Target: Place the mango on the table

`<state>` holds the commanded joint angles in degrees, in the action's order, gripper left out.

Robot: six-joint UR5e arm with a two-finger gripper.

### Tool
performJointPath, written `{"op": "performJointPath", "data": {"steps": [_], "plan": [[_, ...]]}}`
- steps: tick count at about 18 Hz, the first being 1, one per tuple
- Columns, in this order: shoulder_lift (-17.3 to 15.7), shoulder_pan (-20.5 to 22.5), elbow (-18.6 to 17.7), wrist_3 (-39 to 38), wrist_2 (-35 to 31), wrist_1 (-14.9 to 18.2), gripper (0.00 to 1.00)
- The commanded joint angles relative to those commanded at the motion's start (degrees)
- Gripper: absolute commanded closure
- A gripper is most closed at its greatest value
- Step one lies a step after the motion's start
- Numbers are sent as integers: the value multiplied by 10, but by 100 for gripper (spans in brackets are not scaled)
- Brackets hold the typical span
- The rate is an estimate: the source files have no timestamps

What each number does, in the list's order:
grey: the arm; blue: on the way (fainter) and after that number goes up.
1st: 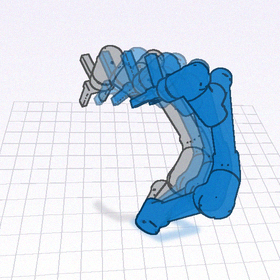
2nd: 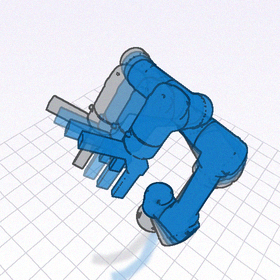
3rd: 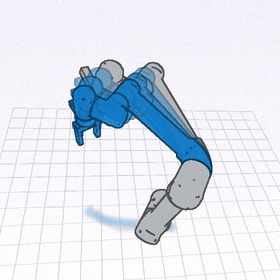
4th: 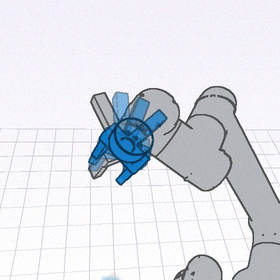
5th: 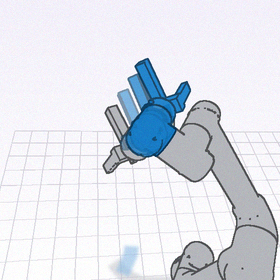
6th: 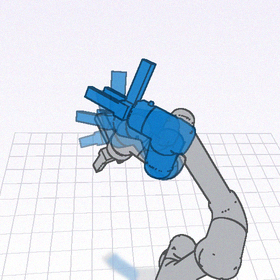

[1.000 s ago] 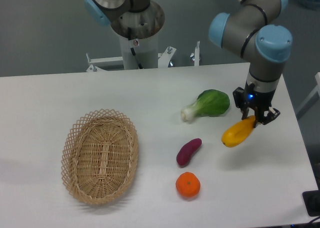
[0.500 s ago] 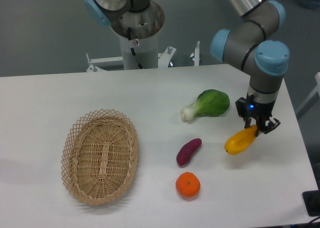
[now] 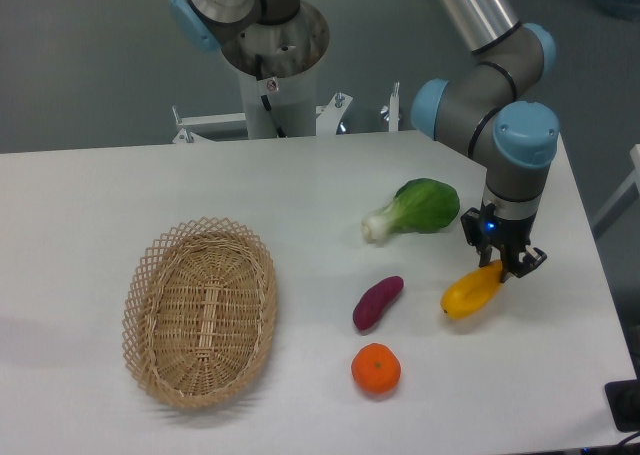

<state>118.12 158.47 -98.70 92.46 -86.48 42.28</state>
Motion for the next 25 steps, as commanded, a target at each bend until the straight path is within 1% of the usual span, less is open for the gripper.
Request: {"op": "performJointPath", "data": {"steps": [3, 7, 8, 12, 16, 18, 19, 22, 25], "plan": [[0, 0, -4, 1, 0, 0, 60], [-2, 0, -1, 1, 0, 0, 41], [-3, 0, 0, 2, 0, 0, 38], [-7, 0, 9, 1, 0, 0, 0], [-26, -4, 17, -1, 1, 4, 0], [-33, -6, 33, -1, -2, 11, 0], [-40, -9, 41, -1, -2, 22, 0], [-46, -11, 80, -1, -3, 89, 0], [-56, -12, 101, -1, -3, 133, 0]]}}
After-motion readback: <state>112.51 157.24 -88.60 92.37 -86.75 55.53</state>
